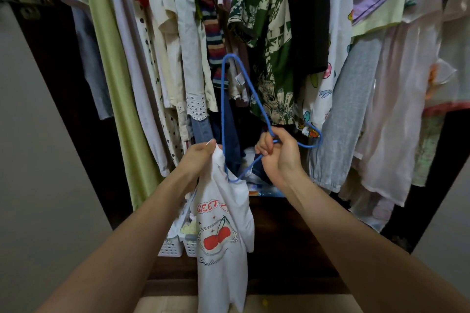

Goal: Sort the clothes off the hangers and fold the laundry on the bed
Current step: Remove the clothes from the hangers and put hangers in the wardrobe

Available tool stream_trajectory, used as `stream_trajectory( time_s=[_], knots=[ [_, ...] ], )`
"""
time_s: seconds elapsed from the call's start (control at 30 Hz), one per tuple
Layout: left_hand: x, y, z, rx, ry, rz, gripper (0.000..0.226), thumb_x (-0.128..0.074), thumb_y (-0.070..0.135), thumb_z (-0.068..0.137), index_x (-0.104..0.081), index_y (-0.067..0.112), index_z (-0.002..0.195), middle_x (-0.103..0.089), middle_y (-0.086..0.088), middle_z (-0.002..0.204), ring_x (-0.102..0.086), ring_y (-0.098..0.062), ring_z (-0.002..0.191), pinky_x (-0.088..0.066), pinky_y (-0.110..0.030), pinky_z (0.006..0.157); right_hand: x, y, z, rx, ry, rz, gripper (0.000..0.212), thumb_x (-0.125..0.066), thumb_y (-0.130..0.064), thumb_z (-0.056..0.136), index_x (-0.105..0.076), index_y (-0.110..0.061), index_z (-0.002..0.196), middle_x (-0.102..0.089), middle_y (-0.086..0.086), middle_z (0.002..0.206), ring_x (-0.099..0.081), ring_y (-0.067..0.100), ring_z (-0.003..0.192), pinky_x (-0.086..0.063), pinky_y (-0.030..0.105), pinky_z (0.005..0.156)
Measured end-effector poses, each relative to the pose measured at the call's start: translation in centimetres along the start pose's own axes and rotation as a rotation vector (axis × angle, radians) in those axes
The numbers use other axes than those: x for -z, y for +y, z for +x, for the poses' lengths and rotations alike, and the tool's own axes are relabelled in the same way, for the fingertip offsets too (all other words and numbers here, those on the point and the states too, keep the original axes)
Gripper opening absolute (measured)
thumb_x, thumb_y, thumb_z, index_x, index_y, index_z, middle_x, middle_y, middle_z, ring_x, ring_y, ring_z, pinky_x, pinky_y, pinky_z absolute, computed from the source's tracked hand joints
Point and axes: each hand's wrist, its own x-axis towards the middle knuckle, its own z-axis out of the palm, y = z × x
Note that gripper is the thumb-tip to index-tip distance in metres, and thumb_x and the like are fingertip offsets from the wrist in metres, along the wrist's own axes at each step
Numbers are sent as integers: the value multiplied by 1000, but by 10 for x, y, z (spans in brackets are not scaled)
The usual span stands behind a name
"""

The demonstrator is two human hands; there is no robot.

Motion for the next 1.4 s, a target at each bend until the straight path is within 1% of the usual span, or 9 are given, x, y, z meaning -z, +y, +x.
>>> stream_trajectory(
  time_s=[0.23,0.37,0.5,0.6,0.87,1.03,1.17,1.3,1.4],
  knots=[
    [19,5,0,-72,-62,-125,34,-43,25,102,-72,10,92,-73,-2,81,-68,-15,73,-53,-25,67,-6,0,9,-144,-126,58,60,-29,-15,97,-31,-21,37,-21,-4,40,-17,11,41,-17,28,54],
    [33,12,-2,-122,-45,-200,36,-43,25,101,-73,14,86,-62,-4,74,-57,-16,73,-43,-24,66,-15,8,16,-225,-173,72,62,-29,-17,99,-34,-21,37,-21,-5,38,-17,10,38,-21,24,44],
    [35,19,-5,-149,12,-197,31,-40,21,103,-67,13,89,-63,10,56,-58,-3,53,-45,-17,53,-27,19,16,-263,-124,-3,63,-36,-24,101,-31,-20,38,-20,-4,37,-17,9,34,-18,23,41],
    [37,22,-6,-185,95,-201,29,-46,26,100,-70,19,85,-61,6,62,-59,-9,58,-48,-22,58,-26,31,9,-286,-55,-84,61,-43,-34,100,-28,-17,43,-19,-3,39,-17,10,33,-18,22,40],
    [58,13,-10,-154,236,-71,35,-61,33,89,-70,0,84,-53,-10,71,-43,-24,64,-35,-35,56,4,21,-9,-194,-83,-525,47,-50,-40,96,-36,-16,58,-20,2,52,-14,11,42,-7,24,43],
    [52,8,-16,-116,256,-148,28,-56,25,97,-74,4,92,-55,1,60,-44,-13,54,-40,-21,51,3,-14,-16,-77,-229,-839,44,-48,-26,100,-38,-8,61,-28,1,45,-21,12,39,-17,18,39],
    [41,5,-15,-216,323,-207,28,-61,37,92,-77,14,86,-61,-7,76,-49,-19,73,-43,-35,73,-2,-47,-20,-48,-298,-1039,47,-47,-25,100,-40,-7,57,-33,2,44,-26,11,38,-24,17,38],
    [20,16,-22,-392,336,-83,37,-55,33,97,-65,5,75,-50,2,64,-41,-4,59,-36,-24,59,-5,-67,-21,-55,-380,-1393,48,-50,-27,98,-44,-9,55,-41,3,47,-33,8,39,-32,15,46],
    [14,24,-23,-524,193,127,43,-50,35,99,-52,7,67,-39,10,59,-35,-4,57,-30,-24,57,-10,-76,-15,-117,-342,-1434,45,-55,-34,95,-49,-13,56,-42,-1,45,-33,8,38,-31,16,42]
  ],
)
